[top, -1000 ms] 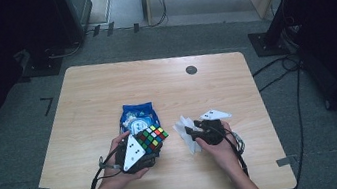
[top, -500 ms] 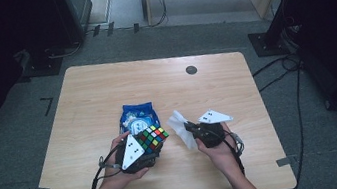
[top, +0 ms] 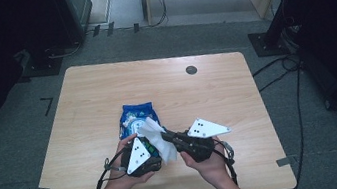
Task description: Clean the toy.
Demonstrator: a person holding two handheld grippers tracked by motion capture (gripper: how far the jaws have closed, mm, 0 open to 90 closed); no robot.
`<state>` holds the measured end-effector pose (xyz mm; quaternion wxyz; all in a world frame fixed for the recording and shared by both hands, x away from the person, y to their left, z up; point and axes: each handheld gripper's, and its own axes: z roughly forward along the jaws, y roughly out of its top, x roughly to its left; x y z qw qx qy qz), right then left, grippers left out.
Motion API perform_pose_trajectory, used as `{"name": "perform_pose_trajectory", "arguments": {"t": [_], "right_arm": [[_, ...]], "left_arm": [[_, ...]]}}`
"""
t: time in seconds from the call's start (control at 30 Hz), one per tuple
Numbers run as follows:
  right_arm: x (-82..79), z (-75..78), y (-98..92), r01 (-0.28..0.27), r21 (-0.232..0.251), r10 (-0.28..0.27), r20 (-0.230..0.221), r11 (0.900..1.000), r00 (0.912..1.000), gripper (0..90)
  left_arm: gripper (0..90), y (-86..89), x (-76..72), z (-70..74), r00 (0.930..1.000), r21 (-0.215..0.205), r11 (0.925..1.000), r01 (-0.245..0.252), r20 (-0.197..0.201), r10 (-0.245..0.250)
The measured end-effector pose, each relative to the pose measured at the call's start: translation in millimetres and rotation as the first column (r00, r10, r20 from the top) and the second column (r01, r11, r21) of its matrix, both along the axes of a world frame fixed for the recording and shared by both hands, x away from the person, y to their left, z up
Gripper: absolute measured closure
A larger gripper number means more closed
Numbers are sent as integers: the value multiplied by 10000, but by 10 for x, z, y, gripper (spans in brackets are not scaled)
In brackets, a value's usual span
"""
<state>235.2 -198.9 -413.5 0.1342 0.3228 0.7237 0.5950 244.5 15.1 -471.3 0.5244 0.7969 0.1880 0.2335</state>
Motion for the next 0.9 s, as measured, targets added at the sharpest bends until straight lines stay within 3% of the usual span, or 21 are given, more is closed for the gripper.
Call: {"name": "perform_pose_trajectory", "arguments": {"t": [0.1,0.3,0.43,0.47,0.5,0.57,0.7,0.8,0.9], "right_arm": [[21,-89,24,144,-111,-145,-78,9998,9999,893],[113,-167,-69,1016,-286,-1025,-330,9944,9942,892],[243,-301,-170,1742,-1103,-1832,-777,9785,9800,892],[243,-301,-170,1742,-1103,-1832,-777,9785,9800,892],[311,-402,-242,2118,-1266,-2274,-1248,9691,9658,892],[324,-412,-289,2248,-1161,-2403,-1433,9675,9601,893],[236,-188,-297,1940,-552,-1980,-802,9794,9769,892],[112,27,-246,1339,-70,-1340,-192,9910,9908,892],[-10,162,-155,541,373,-547,164,9978,9984,892]], "left_arm": [[339,2,-9,1,10000,-13,10000,23,77,-23],[340,43,-16,36,9999,-255,9996,137,101,-134],[340,78,-16,72,9997,-552,9983,196,135,-189],[340,78,-16,72,9997,-552,9983,196,135,-189],[340,90,-9,79,9998,-537,9985,109,183,-99],[339,104,5,66,9999,-461,9989,11,160,-3],[339,105,34,32,9996,-214,9995,-252,153,256],[339,85,37,13,9993,-1,9994,-336,187,336],[340,55,23,9,9995,38,9996,-263,162,263]]}}
